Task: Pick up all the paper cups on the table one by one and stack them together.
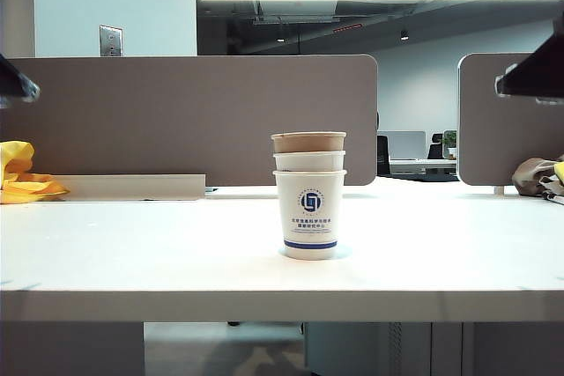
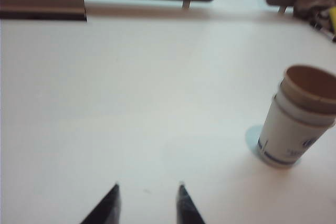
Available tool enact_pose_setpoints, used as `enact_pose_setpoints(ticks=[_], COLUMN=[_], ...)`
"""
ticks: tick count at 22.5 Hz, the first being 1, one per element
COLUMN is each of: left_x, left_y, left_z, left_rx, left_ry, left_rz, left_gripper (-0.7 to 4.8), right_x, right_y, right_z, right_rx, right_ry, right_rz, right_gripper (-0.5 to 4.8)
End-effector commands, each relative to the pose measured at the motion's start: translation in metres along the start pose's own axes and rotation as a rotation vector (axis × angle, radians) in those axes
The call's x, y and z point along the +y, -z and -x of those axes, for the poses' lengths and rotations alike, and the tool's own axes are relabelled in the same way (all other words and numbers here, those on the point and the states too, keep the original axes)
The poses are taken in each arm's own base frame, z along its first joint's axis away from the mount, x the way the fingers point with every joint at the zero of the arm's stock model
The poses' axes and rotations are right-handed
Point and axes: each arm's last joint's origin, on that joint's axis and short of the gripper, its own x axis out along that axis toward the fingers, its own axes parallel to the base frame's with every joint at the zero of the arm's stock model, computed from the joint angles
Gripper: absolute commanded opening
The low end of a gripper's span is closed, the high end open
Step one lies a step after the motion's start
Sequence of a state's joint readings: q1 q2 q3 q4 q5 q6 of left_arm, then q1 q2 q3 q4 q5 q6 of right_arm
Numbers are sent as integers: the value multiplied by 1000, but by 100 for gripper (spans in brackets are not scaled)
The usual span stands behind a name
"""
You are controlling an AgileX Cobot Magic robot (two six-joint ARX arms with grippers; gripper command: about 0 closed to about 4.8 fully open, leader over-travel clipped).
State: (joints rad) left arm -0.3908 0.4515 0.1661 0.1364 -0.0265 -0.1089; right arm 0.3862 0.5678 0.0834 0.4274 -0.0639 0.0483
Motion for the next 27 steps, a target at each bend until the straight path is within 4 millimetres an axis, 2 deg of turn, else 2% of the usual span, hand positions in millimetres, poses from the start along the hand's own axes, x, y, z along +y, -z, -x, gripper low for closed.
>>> enact_pose_setpoints(ticks=[1, 4, 8, 15, 20, 27], left_x=[2, 8, 15, 26, 28, 28], left_y=[-4, -12, -12, 12, 31, 39], left_z=[10, 22, 27, 28, 26, 28], left_rx=[-84, -198, -232, -240, -142, -72], left_ry=[8, -44, -104, -192, -205, -212], left_rz=[7, 11, 12, 16, 27, 35], left_gripper=[138, 138, 138, 138, 138, 138], right_x=[1, -2, -7, -11, -16, -27], right_y=[-6, -13, -22, -28, -16, 2], right_z=[7, 15, 25, 34, 37, 38], right_rx=[-43, -115, -204, -281, -292, -188], right_ry=[0, 20, 69, 118, 158, 270], right_rz=[-1, 4, 14, 27, 32, 17], right_gripper=[238, 238, 238, 238, 238, 238])
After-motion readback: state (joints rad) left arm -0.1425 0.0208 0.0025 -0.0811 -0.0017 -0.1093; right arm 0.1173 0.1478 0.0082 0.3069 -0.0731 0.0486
